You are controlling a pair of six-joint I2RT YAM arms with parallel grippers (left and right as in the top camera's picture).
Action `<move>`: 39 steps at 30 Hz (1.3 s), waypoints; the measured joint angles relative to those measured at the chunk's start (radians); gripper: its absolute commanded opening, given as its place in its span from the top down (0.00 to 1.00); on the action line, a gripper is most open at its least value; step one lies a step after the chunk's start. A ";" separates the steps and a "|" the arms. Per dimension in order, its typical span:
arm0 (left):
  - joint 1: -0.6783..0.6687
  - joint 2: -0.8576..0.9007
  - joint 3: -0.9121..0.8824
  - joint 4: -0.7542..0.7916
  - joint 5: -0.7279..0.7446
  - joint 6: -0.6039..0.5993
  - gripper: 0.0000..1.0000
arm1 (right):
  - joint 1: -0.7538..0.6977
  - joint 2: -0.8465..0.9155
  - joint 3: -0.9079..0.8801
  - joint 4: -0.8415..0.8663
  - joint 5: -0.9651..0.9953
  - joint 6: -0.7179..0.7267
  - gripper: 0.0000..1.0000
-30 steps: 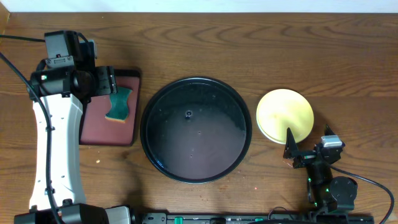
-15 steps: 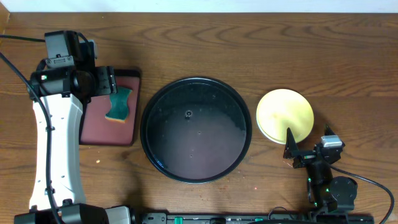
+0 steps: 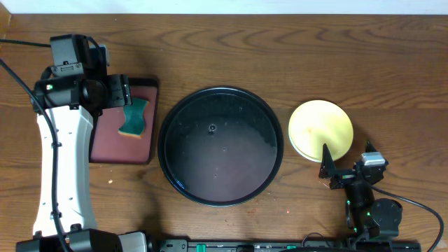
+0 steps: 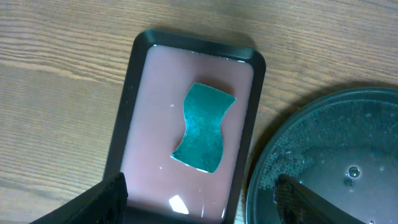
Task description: Clean dirty plates on tray and stack at the side
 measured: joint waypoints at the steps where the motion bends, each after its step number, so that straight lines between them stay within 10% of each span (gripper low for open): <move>1: 0.000 0.000 0.000 0.000 0.000 0.000 0.24 | 0.000 0.000 0.000 0.000 0.000 0.000 0.01; 18: -0.055 -0.252 -0.114 0.226 -0.003 0.024 0.24 | 0.000 0.000 0.000 0.000 0.000 0.000 0.01; 39: -0.148 -1.082 -1.122 0.920 0.133 0.170 0.24 | 0.000 -0.001 0.000 0.000 0.002 0.000 0.01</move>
